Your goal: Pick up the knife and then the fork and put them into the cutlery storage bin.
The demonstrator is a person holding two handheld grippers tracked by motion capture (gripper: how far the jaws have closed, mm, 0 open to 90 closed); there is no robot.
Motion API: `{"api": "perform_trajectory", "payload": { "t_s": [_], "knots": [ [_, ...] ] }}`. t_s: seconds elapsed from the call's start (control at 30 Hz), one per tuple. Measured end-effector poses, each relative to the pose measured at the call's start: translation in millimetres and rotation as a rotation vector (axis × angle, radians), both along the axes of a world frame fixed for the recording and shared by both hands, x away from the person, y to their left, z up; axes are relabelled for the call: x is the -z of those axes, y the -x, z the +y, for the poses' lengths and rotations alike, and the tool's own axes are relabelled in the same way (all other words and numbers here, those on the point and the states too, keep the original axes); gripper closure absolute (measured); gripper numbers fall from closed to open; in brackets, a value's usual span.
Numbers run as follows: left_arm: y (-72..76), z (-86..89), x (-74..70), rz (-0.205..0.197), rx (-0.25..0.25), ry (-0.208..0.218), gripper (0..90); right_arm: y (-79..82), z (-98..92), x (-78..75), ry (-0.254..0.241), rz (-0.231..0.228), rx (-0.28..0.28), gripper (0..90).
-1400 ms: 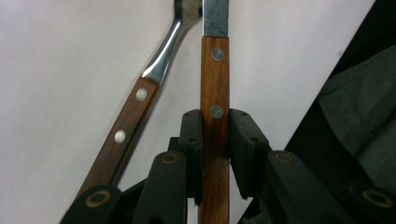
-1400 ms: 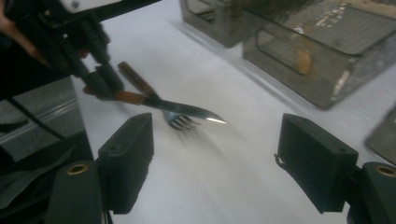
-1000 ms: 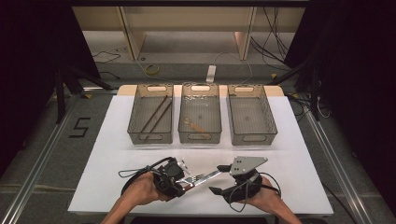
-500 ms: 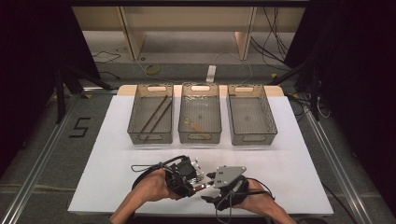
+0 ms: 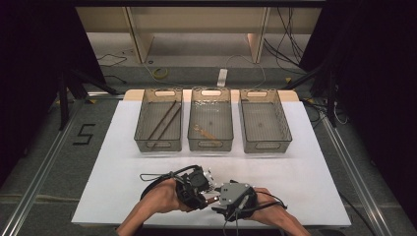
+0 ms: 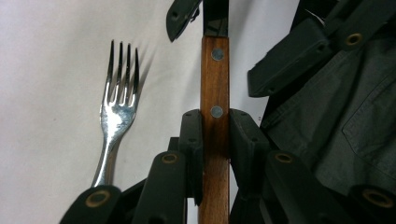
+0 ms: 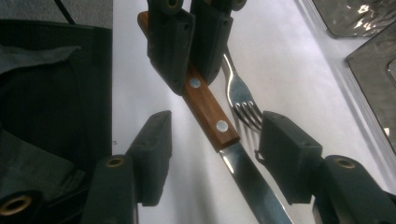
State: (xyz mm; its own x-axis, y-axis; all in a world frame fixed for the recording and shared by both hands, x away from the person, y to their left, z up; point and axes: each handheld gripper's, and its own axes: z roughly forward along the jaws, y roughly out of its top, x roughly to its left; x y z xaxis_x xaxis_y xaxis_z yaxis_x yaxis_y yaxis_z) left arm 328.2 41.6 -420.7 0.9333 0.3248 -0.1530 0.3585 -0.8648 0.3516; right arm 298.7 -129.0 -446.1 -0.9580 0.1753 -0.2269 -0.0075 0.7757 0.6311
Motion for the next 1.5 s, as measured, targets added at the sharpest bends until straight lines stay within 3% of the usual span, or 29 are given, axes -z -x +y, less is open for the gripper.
{"api": "perform_trajectory", "payload": {
  "t_s": [0.03, 0.2, 0.37, 0.43, 0.63, 0.83, 0.93, 1.03, 1.17, 1.27, 1.33, 1.5],
  "knots": [
    [0.1, 0.0, -0.2, 0.002, 0.004, 0.000, 75.4, -0.8, 0.4, 1.1, 0.005, -0.025, -0.018, 46.5],
    [1.2, 0.5, -0.9, 0.005, 0.014, -0.001, 75.4, 2.6, 3.1, 4.1, 0.026, -0.057, -0.037, 52.0],
    [0.9, 1.6, -2.7, 0.016, 0.041, -0.012, 75.4, 4.8, 4.8, 5.3, 0.037, -0.079, -0.061, 58.7],
    [2.7, 0.9, -1.7, 0.024, 0.025, 0.007, 75.4, 5.1, 5.7, 5.9, 0.039, -0.084, -0.078, 61.1],
    [3.3, 0.1, -0.9, 0.036, 0.034, 0.006, 75.3, 7.0, 7.0, 6.8, 0.057, -0.104, -0.085, 68.1],
    [2.4, 1.1, -1.2, 0.046, 0.055, 0.008, 74.7, 10.0, 8.0, 8.7, 0.087, -0.122, -0.136, 74.1],
    [-0.3, 3.6, -2.8, 0.060, 0.042, 0.028, 73.2, 12.9, 8.3, 10.1, 0.129, -0.116, -0.163, 77.1],
    [-1.6, 6.8, -3.1, 0.059, 0.030, 0.059, 72.1, 13.3, 8.8, 10.3, 0.136, -0.129, -0.170, 77.6],
    [-4.2, 11.6, -6.5, 0.048, -0.002, 0.060, 57.7, 12.2, 6.3, 8.0, 0.135, -0.123, -0.171, 77.7],
    [-4.2, 18.2, -11.7, 0.007, -0.036, 0.079, 44.6, 10.5, 3.9, 6.6, 0.134, -0.128, -0.158, 77.7],
    [-5.5, 24.2, -14.0, -0.018, -0.068, 0.095, 37.4, 8.6, 1.3, 5.0, 0.106, -0.132, -0.139, 77.7],
    [-7.4, 39.6, -19.2, -0.094, -0.129, 0.173, 25.8, 2.8, -9.0, -0.8, 0.093, -0.129, -0.101, 77.6]
  ]
}}
